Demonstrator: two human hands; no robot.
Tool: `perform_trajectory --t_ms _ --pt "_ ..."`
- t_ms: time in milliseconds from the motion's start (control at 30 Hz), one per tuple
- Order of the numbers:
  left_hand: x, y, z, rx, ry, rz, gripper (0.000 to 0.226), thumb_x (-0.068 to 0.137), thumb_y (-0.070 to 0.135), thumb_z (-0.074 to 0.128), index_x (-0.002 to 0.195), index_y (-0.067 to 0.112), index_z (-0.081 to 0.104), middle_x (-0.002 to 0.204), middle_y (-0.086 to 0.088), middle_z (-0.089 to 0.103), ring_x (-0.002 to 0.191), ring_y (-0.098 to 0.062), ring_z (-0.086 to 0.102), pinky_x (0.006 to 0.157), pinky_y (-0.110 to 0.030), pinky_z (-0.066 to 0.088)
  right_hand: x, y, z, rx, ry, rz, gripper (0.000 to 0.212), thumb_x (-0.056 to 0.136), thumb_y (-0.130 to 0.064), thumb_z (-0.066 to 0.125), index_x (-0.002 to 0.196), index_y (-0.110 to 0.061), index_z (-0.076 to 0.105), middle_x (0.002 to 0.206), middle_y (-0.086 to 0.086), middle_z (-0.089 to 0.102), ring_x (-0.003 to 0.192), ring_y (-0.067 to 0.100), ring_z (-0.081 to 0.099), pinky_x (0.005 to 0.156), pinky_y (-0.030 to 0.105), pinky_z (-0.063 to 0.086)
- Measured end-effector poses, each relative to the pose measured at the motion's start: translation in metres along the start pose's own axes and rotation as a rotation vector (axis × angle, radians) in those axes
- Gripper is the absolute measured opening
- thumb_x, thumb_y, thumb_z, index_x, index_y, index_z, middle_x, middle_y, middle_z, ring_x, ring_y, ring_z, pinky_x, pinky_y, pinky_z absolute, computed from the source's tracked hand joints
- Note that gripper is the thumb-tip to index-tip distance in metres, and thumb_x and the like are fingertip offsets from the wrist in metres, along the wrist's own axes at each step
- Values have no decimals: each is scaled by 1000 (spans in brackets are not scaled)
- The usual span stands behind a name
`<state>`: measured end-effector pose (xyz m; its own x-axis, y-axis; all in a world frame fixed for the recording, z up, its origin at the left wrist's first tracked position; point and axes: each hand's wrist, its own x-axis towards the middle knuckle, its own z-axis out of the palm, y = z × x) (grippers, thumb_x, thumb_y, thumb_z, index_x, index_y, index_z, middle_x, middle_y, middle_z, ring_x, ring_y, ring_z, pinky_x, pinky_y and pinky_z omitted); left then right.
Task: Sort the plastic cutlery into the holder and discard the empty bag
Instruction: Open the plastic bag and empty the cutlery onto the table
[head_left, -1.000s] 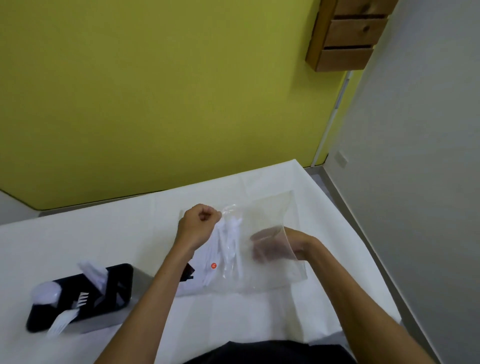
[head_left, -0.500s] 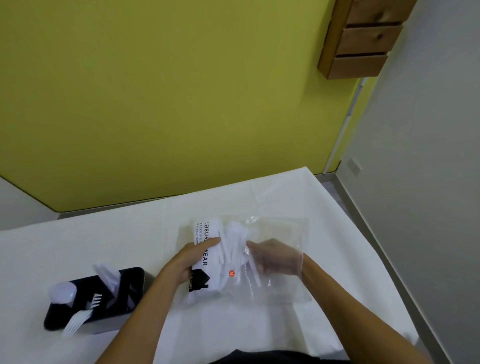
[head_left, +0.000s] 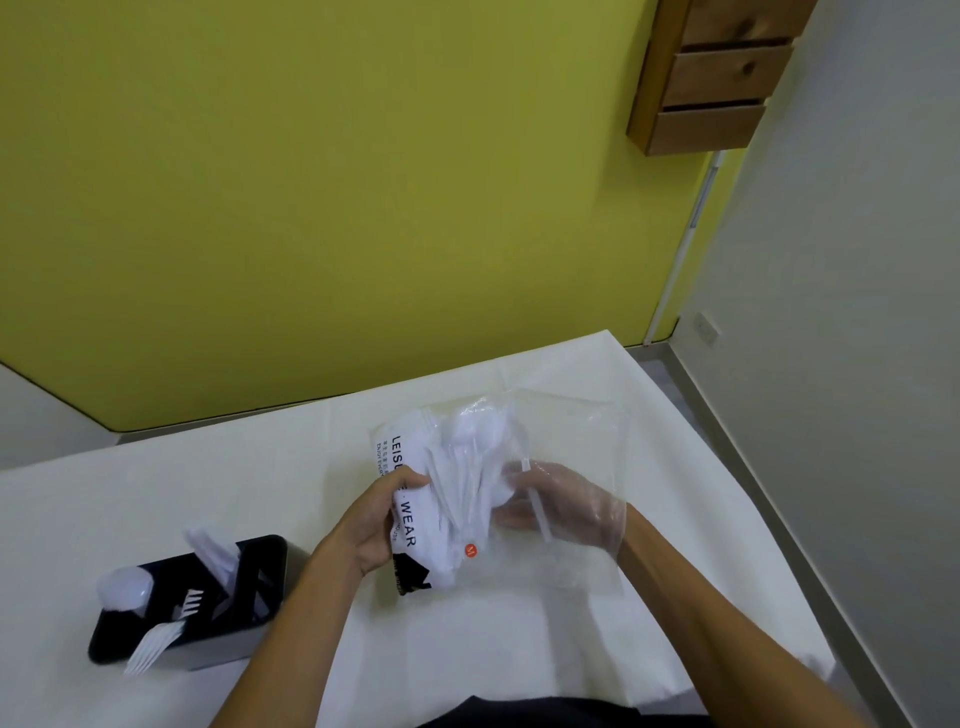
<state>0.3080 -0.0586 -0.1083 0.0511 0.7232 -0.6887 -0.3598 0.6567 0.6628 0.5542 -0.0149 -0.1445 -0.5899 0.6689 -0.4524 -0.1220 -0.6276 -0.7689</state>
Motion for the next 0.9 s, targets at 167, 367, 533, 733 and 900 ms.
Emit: perform_trajectory --t_ms 167,367,533,733,900 --pt "-1 -3 3 30 18 2 27 81 14 66 107 7 67 97 -18 72 82 -32 71 80 -42 58 -11 -7 15 -331 39 63 32 94 -35 65 77 -9 70 77 7 64 63 19 56 61 28 49" --pt "-6 9 12 242 -44 48 36 65 12 67 101 7 64 88 -16 68 76 -28 69 72 -36 57 -10 -5 25 -255 1 -14 23 94 -29 64 83 -10 71 81 6 65 81 24 62 90 47 54" --pt "-7 11 18 346 -40 89 42 63 4 63 105 2 66 95 -21 70 86 -35 68 83 -47 57 -1 5 28 -197 36 -33 64 83 -51 73 109 7 67 108 37 64 92 38 63 97 57 48" --pt "-8 13 27 479 51 145 46 59 8 62 104 0 67 88 -17 72 80 -32 69 76 -42 57 19 24 26 -46 95 92 75 72 -41 87 118 12 62 107 27 60 91 34 60 80 43 49" --pt "-12 25 12 372 153 191 34 69 5 63 103 6 66 89 -15 72 78 -31 67 70 -38 55 15 14 27 108 70 33 26 88 -15 65 104 6 69 93 21 66 82 31 65 78 37 51"
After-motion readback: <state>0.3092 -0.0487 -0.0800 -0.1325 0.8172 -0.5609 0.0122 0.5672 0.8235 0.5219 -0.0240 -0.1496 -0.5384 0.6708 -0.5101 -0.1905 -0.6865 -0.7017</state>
